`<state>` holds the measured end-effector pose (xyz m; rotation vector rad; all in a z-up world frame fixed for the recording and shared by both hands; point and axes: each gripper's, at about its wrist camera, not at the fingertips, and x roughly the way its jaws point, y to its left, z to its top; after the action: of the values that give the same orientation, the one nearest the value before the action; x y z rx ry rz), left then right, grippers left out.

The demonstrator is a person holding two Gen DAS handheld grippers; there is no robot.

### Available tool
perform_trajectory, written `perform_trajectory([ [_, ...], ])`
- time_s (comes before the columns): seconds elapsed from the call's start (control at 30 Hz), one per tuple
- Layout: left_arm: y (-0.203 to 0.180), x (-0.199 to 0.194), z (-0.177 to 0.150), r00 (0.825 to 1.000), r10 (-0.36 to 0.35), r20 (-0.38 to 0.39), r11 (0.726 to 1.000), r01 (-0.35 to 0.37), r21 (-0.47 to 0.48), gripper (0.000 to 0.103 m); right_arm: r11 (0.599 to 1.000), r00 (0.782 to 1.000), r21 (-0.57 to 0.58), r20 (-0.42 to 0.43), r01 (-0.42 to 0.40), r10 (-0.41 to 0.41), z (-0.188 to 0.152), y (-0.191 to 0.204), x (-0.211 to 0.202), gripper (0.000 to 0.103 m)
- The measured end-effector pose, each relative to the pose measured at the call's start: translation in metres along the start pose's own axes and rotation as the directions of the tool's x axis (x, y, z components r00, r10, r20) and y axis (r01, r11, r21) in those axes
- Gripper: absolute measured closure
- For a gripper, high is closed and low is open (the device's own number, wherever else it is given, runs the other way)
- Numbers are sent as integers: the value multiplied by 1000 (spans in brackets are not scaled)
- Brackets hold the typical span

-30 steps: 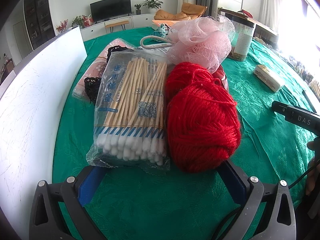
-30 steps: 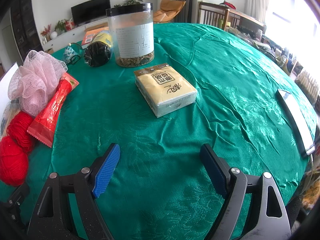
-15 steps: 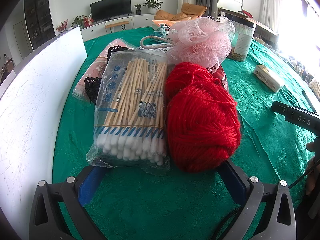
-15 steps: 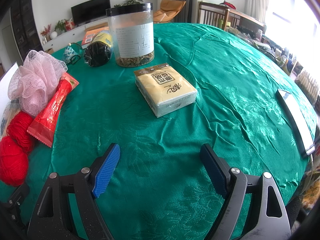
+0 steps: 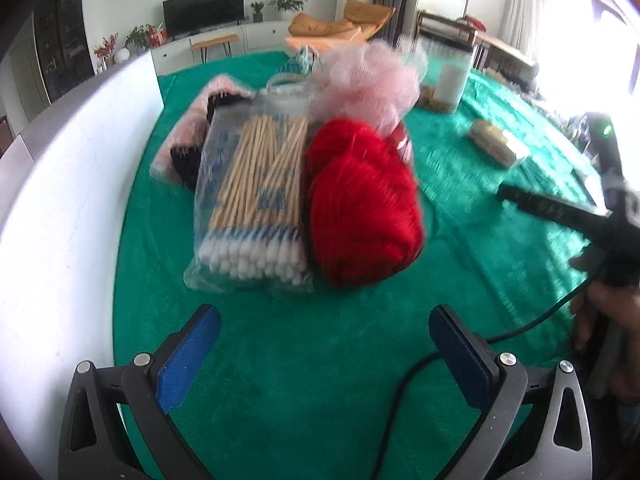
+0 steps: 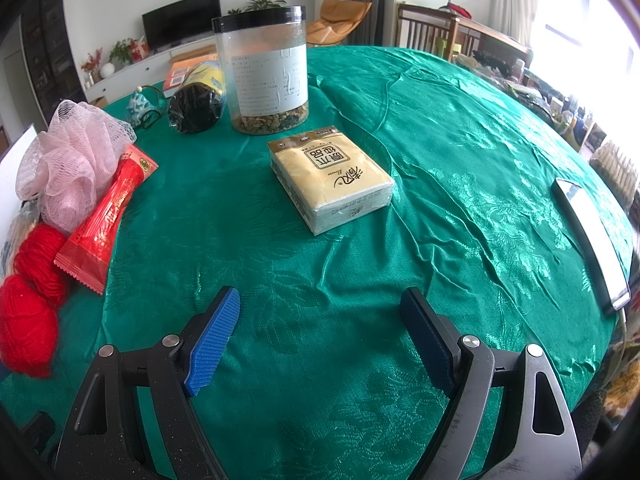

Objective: Organize soft objects
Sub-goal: 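Close left tool on red yarn ball while right tool grasps tissue pack, then carry yarn and tissue pack into white bin and open both tools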

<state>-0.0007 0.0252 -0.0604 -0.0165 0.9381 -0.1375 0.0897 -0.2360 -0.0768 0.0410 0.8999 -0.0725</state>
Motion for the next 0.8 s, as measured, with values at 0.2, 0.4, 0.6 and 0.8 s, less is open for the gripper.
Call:
perform_trajectory([
  [0.2,-21,4,45,999,19,48,999,-21,26,0,1000,1000,14,3,-19,19,0,-2,-2,18],
  [0.4,-31,36,57,995,97,-34,993,-94,71,10,985,983,66,95,-161,155,33,-34,-21,19],
  [0.6,-32,40,62,993,117,-30,988,-113,109,53,963,977,-221,-176,-155,117,88,-1,43,22],
  [0.8,-10,21,67,1000,3,-1,1000,-3,-13,58,972,975,-147,-151,-185,163,117,-28,50,47],
])
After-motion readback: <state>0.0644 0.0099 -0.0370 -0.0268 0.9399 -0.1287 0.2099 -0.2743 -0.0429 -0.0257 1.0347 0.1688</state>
